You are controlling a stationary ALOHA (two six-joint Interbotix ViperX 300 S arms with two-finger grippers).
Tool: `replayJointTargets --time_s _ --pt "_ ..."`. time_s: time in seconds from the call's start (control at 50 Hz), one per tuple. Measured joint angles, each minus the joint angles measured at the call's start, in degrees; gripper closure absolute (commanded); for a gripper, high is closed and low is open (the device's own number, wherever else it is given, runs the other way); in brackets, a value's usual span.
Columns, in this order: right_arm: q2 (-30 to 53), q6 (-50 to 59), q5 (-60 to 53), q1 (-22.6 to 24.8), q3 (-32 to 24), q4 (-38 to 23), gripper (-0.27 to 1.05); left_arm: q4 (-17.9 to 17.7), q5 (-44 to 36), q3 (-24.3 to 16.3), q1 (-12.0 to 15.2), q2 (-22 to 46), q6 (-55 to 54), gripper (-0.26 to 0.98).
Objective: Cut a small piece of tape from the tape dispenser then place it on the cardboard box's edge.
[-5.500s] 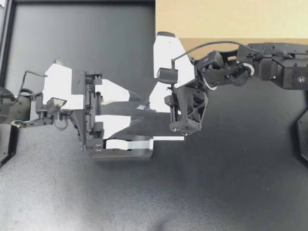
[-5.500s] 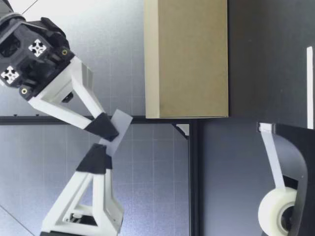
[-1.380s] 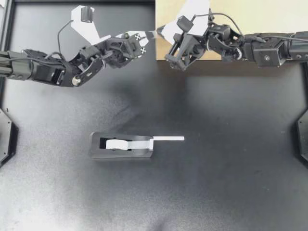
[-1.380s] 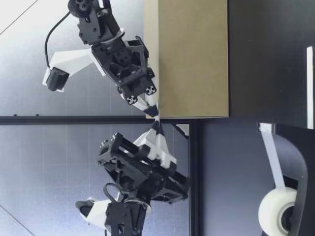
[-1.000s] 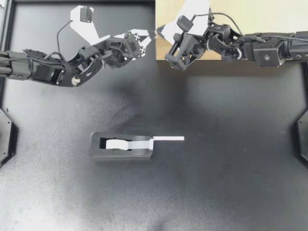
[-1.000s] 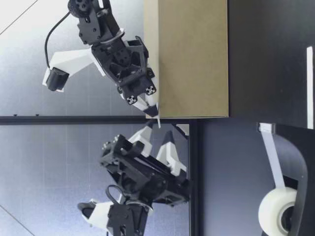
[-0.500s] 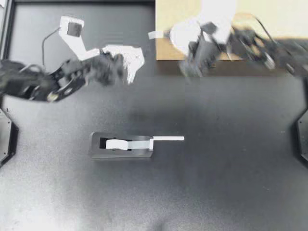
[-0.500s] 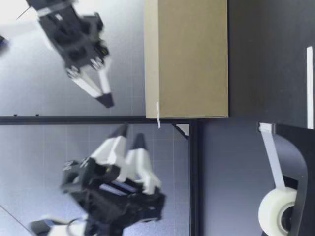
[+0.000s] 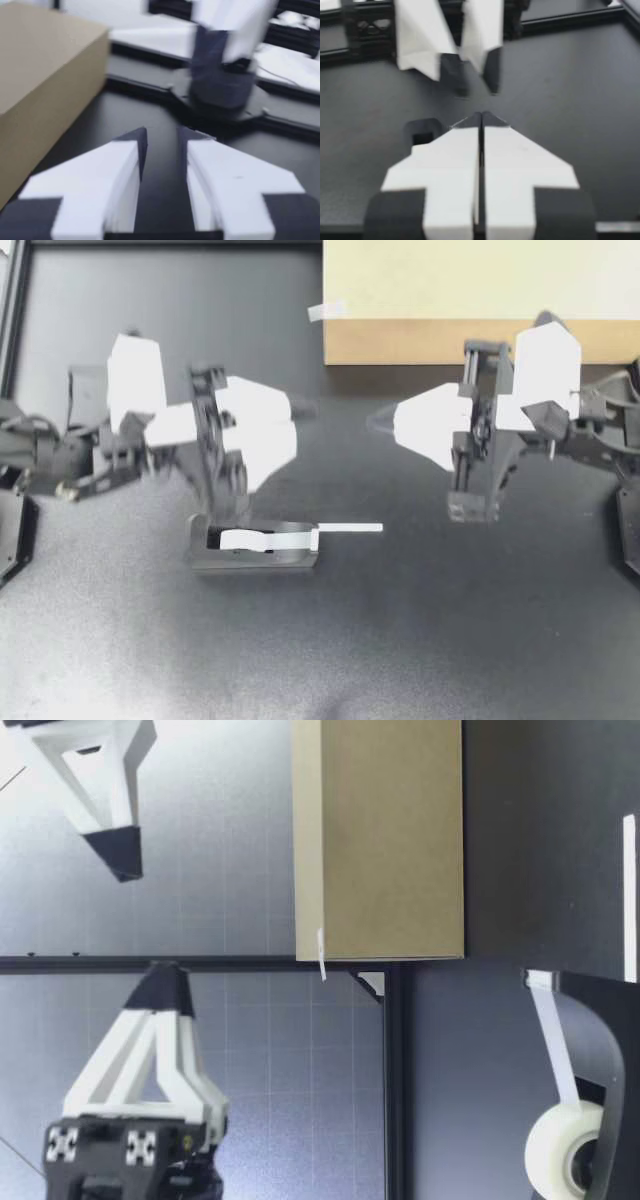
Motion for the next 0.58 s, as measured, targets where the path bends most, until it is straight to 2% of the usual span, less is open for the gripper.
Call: replayJointTargets --time_s 0.14,0.58 --pt "-0.09 0.18 -0.44 0.97 0.44 0.00 0.90 2.11 0.00 0.18 -1.14 -0.44 1.05 0.53" --pt "1.41 0.26 -0.79 1.05 0.62 0.00 0.90 2.29 0.00 0.62 -1.23 -3.34 1.32 0.53"
